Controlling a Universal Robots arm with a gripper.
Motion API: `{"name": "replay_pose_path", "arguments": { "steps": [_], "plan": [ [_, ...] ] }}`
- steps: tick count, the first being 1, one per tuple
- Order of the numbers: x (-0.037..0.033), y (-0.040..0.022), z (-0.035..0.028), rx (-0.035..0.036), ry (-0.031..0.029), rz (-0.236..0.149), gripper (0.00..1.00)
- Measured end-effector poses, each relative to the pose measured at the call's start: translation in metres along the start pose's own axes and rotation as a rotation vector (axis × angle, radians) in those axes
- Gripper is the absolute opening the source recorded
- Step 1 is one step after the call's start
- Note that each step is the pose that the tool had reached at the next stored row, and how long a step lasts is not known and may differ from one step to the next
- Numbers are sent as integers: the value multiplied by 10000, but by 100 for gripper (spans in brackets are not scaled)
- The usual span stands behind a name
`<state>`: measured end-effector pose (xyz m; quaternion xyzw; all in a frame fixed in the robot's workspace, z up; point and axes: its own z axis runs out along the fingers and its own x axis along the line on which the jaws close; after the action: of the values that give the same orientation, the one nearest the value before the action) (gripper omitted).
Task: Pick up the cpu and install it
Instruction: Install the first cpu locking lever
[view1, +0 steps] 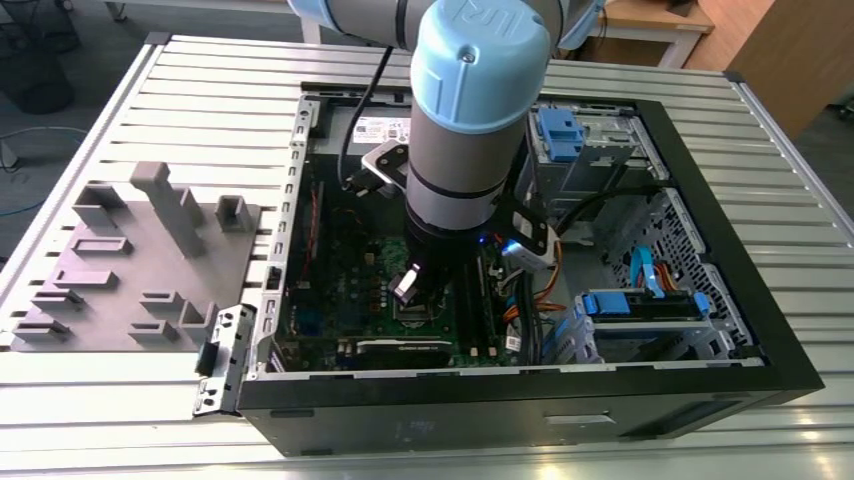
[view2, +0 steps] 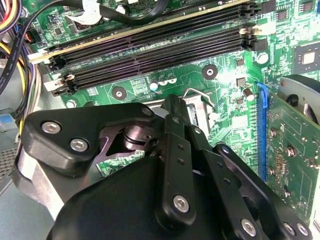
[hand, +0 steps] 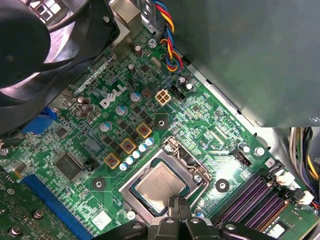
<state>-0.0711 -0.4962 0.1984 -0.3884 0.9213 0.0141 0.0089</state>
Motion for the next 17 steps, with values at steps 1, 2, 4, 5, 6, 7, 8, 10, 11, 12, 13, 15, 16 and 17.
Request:
{"name": "replay_pose_path", "arguments": {
  "steps": [1, 2, 4, 5, 6, 7, 8, 10, 11, 12, 13, 15, 16, 17],
  "plan": [
    [1, 0, 4, 0, -2, 0, 11],
    [2, -1, 7, 0, -1, 1, 11],
    [3, -2, 14, 0, 0, 0, 11],
    [3, -3, 14, 0, 1, 0, 11],
    [4, -4, 16, -1, -1, 0, 11],
    [3, -8, 18, -2, -2, -1, 11],
    [3, -13, 18, -2, -2, -1, 11],
    [1, -23, 18, 0, 2, 0, 11],
    [0, -27, 18, 0, 2, 0, 11],
    [1, -32, 19, -1, 1, 0, 11],
    [1, -36, 21, -2, 0, 0, 11],
    [5, -46, 23, -2, -1, 0, 11],
    [12, -58, 25, -1, 1, 0, 11],
    [16, -64, 27, -1, 0, 0, 11]
  ]
}}
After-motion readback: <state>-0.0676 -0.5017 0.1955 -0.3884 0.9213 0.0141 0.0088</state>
